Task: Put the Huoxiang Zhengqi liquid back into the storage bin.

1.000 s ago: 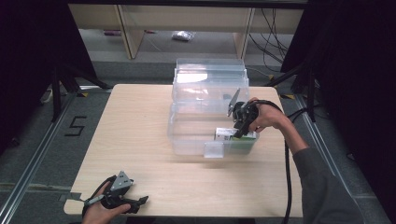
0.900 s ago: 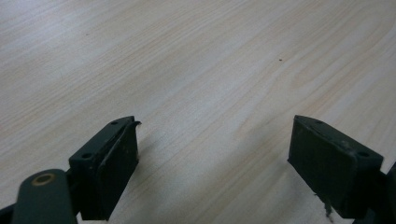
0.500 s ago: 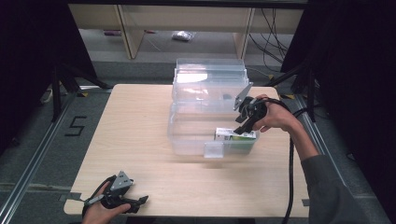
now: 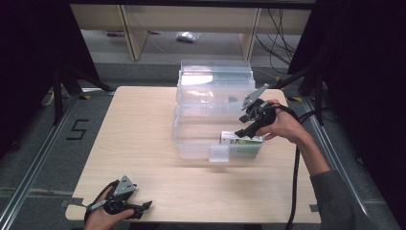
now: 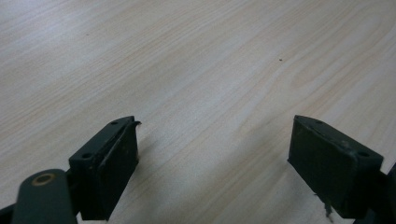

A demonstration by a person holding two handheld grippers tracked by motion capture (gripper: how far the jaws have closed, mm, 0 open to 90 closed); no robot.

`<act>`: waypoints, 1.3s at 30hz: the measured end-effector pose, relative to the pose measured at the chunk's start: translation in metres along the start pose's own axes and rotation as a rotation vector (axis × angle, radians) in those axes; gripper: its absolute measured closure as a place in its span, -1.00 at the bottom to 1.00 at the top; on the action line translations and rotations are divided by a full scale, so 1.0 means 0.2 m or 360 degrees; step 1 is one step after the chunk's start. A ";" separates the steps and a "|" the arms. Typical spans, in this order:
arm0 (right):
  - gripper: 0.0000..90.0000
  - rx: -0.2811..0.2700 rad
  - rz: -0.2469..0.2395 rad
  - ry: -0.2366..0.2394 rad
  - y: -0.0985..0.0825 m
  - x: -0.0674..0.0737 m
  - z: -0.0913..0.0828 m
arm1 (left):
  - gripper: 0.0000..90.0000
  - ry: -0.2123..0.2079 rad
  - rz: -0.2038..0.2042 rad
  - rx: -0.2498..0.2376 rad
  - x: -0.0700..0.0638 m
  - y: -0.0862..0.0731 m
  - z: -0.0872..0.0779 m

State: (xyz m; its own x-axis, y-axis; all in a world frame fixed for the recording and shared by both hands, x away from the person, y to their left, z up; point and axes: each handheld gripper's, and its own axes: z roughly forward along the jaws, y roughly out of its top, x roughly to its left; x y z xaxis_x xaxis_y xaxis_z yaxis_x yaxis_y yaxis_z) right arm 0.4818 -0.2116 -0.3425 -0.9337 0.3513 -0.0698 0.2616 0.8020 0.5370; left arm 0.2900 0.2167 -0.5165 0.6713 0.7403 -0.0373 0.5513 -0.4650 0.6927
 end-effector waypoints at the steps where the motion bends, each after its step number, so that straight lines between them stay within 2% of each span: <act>1: -0.18 -0.0023 0.0041 -0.0011 -0.01 0.01 0.00 | -0.66 -0.0002 0.0004 0.0007 0.00 0.00 0.00; 4: -0.21 -0.0034 0.0110 -0.0025 -0.02 0.05 0.00 | -0.66 -0.0009 0.0021 0.0021 0.00 0.00 -0.01; 5: -0.23 -0.0052 0.0110 -0.0042 -0.02 0.06 0.00 | -0.66 -0.0013 0.0021 0.0018 0.00 0.00 -0.01; 9: -0.26 -0.0090 0.0147 -0.0020 -0.04 0.09 -0.01 | -0.66 -0.0003 -0.0001 0.0006 0.00 0.00 0.00; 10: -0.27 -0.0122 0.0115 -0.0010 -0.04 0.08 -0.01 | -0.66 -0.0008 0.0020 0.0022 0.00 0.00 -0.01; 12: -0.28 -0.0149 0.0172 -0.0043 -0.05 0.10 -0.02 | -0.66 -0.0010 0.0014 0.0019 0.00 0.00 -0.01; 15: -0.30 -0.0195 0.0204 -0.0064 -0.07 0.12 -0.03 | -0.66 -0.0005 -0.0001 0.0006 0.00 0.00 0.00; 16: -0.30 -0.0198 0.0236 -0.0059 -0.07 0.13 -0.04 | -0.66 -0.0008 0.0013 0.0017 0.00 0.00 -0.01; 18: -0.31 -0.0262 0.0240 -0.0081 -0.09 0.14 -0.05 | -0.66 -0.0013 0.0018 0.0025 0.00 0.00 0.00; 19: -0.33 -0.0244 0.0268 -0.0060 -0.09 0.15 -0.05 | -0.66 -0.0016 0.0013 0.0013 0.00 0.00 0.00; 21: -0.34 -0.0273 0.0242 -0.0069 -0.10 0.17 -0.05 | -0.66 -0.0004 0.0001 0.0005 0.00 0.00 0.00; 26: -0.37 -0.0290 0.0296 -0.0067 -0.12 0.22 -0.05 | -0.66 -0.0009 0.0024 0.0020 0.00 0.00 0.00; 27: -0.37 -0.0292 0.0241 -0.0065 -0.12 0.21 -0.05 | -0.66 -0.0009 0.0020 0.0024 0.00 0.00 -0.01; 29: -0.37 -0.0287 0.0277 -0.0065 -0.13 0.23 -0.05 | -0.66 -0.0009 0.0011 0.0010 0.00 0.00 0.00; 30: -0.38 -0.0294 0.0280 -0.0050 -0.13 0.23 -0.05 | -0.66 -0.0002 0.0048 0.0038 0.01 0.00 -0.01; 31: -0.39 -0.0285 0.0291 -0.0048 -0.13 0.24 -0.05 | -0.66 -0.0003 0.0002 0.0002 0.00 0.00 0.00; 33: -0.39 -0.0307 0.0292 -0.0056 -0.14 0.24 -0.04 | -0.66 -0.0005 0.0025 0.0025 0.00 0.00 -0.01; 34: -0.40 -0.0327 0.0305 -0.0075 -0.14 0.25 -0.04 | -0.66 -0.0006 0.0010 0.0016 0.00 0.00 -0.01; 35: -0.42 -0.0317 0.0306 -0.0061 -0.14 0.25 -0.04 | -0.66 -0.0009 0.0017 0.0013 0.00 0.00 0.00; 36: -0.42 -0.0321 0.0313 -0.0056 -0.15 0.26 -0.04 | -0.66 -0.0003 0.0053 0.0043 0.01 0.00 -0.01; 37: -0.42 -0.0337 0.0317 -0.0071 -0.15 0.27 -0.03 | -0.66 -0.0002 0.0010 0.0008 0.00 0.00 0.00; 38: -0.42 -0.0320 0.0317 -0.0067 -0.15 0.27 -0.03 | -0.66 -0.0006 0.0004 0.0001 0.00 0.00 0.00; 39: -0.42 -0.0339 0.0315 -0.0082 -0.15 0.27 -0.03 | -0.66 -0.0009 0.0027 0.0021 0.00 0.00 -0.01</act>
State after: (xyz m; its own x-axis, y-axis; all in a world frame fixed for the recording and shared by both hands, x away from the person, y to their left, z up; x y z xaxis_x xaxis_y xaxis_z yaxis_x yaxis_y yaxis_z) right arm 0.4210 -0.2201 -0.3568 -0.8545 0.5192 0.0141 0.3750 0.5979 0.7085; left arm 0.2895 0.2177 -0.5156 0.6836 0.7292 -0.0298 0.5460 -0.4840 0.6838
